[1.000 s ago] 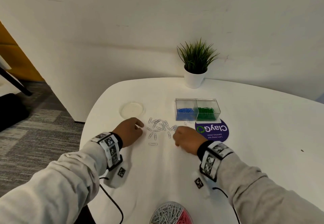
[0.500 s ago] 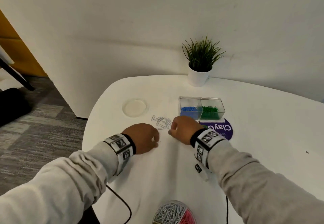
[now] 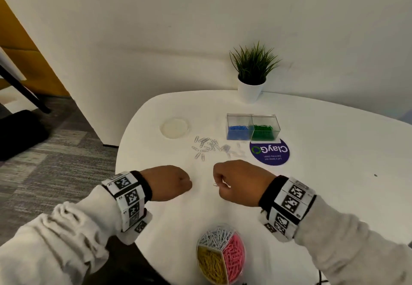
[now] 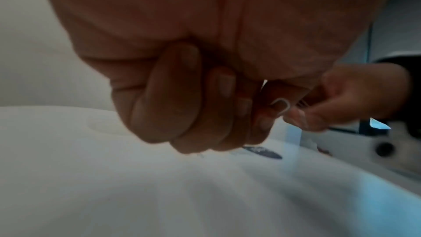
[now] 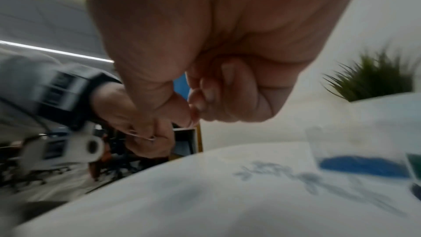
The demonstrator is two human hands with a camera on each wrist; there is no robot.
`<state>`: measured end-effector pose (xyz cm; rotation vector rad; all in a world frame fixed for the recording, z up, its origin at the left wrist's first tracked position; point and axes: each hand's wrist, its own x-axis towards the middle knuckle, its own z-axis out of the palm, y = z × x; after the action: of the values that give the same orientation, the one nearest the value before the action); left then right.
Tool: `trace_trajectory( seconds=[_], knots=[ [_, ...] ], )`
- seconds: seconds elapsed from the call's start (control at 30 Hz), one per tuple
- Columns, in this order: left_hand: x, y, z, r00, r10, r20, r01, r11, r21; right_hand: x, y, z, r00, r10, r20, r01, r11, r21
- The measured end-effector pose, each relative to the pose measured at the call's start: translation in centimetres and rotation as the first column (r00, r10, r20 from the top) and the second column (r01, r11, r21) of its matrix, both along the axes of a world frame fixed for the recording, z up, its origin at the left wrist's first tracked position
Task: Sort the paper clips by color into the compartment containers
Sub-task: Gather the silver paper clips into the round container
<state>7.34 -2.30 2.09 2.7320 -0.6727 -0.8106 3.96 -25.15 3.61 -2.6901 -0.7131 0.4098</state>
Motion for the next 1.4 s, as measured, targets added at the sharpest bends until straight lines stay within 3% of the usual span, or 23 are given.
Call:
trace_trajectory(
  seconds=[0.13, 0.37, 0.53, 0.6, 0.7, 0.8, 1.03, 1.13, 1.2, 1.3, 1.4],
  knots=[
    [-2.6, 0.3, 1.0, 1.0, -0.006, -0.027, 0.007, 1.0, 0.027, -5.4, 0.9, 0.1, 0.979, 0.203, 0.032, -0.201, 0.978, -0.051],
    [-5.2, -1.0, 2.9, 0.999, -0.051, -0.012, 0.051, 0.999, 0.018, -8.6, 1.6, -2.9, 0.96, 0.278, 0.032, -0.27, 0.951, -0.15],
    [-7.5, -2.5, 2.5, 0.983, -0.179, 0.04, 0.178, 0.983, 0.041, -9.1, -0.8, -1.0, 0.996, 0.072, 0.047, -0.078, 0.987, 0.138],
    [-8.5, -3.1, 2.0, 0.963, -0.244, 0.113, 0.243, 0.97, 0.025, -9.0, -1.6, -0.7, 1.0, -0.012, 0.025, 0.01, 0.995, 0.1],
    [-9.3, -3.6, 0.9, 0.918, -0.299, 0.26, 0.332, 0.938, -0.094, -8.9, -2.1, -1.0, 0.981, -0.123, -0.15, 0.12, 0.992, -0.031],
    [-9.8, -4.1, -0.4, 0.878, -0.342, 0.335, 0.409, 0.9, -0.153, -9.2, -2.0, -1.5, 0.961, -0.145, -0.237, 0.139, 0.989, -0.041],
    [-10.1, -4.5, -1.6, 0.77, -0.478, 0.422, 0.528, 0.849, -0.004, -9.5, -2.2, -2.2, 0.914, -0.154, -0.374, 0.198, 0.977, 0.081],
    [-10.3, -4.3, -1.0, 0.758, -0.475, 0.447, 0.558, 0.827, -0.069, -9.2, -2.7, -2.1, 0.908, -0.124, -0.4, 0.177, 0.98, 0.096],
    [-9.5, -3.7, -0.4, 0.788, -0.407, 0.462, 0.523, 0.839, -0.152, -8.2, -3.7, -1.4, 0.933, -0.1, -0.347, 0.139, 0.986, 0.089],
    [-5.9, -1.9, -0.2, 0.863, -0.139, 0.486, 0.303, 0.911, -0.279, -4.6, -6.4, -0.5, 0.961, -0.203, -0.189, 0.228, 0.966, 0.124],
    [-1.0, -0.4, -1.2, 0.867, 0.069, 0.493, 0.016, 0.986, -0.165, 0.4, -8.7, -1.1, 0.929, -0.368, -0.038, 0.369, 0.928, 0.048]
  ],
)
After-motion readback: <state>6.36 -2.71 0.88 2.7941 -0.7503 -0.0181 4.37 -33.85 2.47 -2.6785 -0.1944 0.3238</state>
